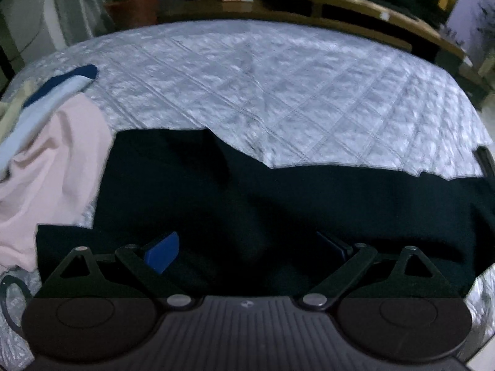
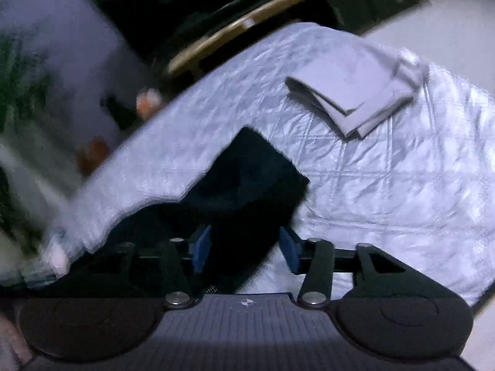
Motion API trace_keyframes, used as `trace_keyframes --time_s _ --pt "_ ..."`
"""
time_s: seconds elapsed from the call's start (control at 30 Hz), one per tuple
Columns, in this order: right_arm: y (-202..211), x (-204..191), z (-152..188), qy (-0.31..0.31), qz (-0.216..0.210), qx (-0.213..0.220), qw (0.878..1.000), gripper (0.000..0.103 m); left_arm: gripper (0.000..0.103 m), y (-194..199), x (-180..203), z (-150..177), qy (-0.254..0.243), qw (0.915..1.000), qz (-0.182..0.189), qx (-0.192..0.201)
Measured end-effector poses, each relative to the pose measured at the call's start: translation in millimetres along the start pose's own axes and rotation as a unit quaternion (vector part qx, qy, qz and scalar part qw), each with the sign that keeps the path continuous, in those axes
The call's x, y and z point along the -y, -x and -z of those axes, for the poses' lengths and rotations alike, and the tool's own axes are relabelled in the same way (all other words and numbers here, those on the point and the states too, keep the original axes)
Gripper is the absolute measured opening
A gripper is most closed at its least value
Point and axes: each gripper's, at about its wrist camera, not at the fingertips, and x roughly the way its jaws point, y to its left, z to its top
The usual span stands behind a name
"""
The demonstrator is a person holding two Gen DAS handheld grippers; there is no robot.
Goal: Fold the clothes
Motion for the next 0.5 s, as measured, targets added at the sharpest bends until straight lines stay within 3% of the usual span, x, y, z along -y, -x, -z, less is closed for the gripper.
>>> trace_keyframes --time_s 0.1,0.13,0.17,0.23,0.4,0.5 --pt "-23.9 22.4 -7.0 -0.115 -0.010 0.013 0.993 0.064 0.093 -2.1 6.4 9.0 -0.005 0.9993 0.028 -0.022" --pt "-29.5 26.0 -10.5 -0.124 -0.007 0.021 0.992 0.056 0.093 -3.5 8.8 13.1 -0.008 0.9990 0.034 -0.030" --pt "-33.1 25.7 -12.7 -0.113 -0.002 0.026 0.993 0.028 0.093 -4.9 11.2 17.3 -0.011 0.9985 0.039 -0.037" --pt "-38.2 13.7 -22.8 -0.060 0.001 0.020 0.998 0.017 0.092 -6.2 15.9 23.2 -0.030 0.9982 0.032 -0.040" --pt "-13.7 -21.0 -56.2 0.043 -0.081 0.084 0.992 0.018 0.092 -8.4 20.1 31.2 -0.049 0.9976 0.023 -0.044" --pt "-34.1 -10.5 -65.8 0.065 -0.005 0.031 0.997 0.022 0.092 -9.8 23.3 34.3 -0.056 0.9973 0.021 -0.044"
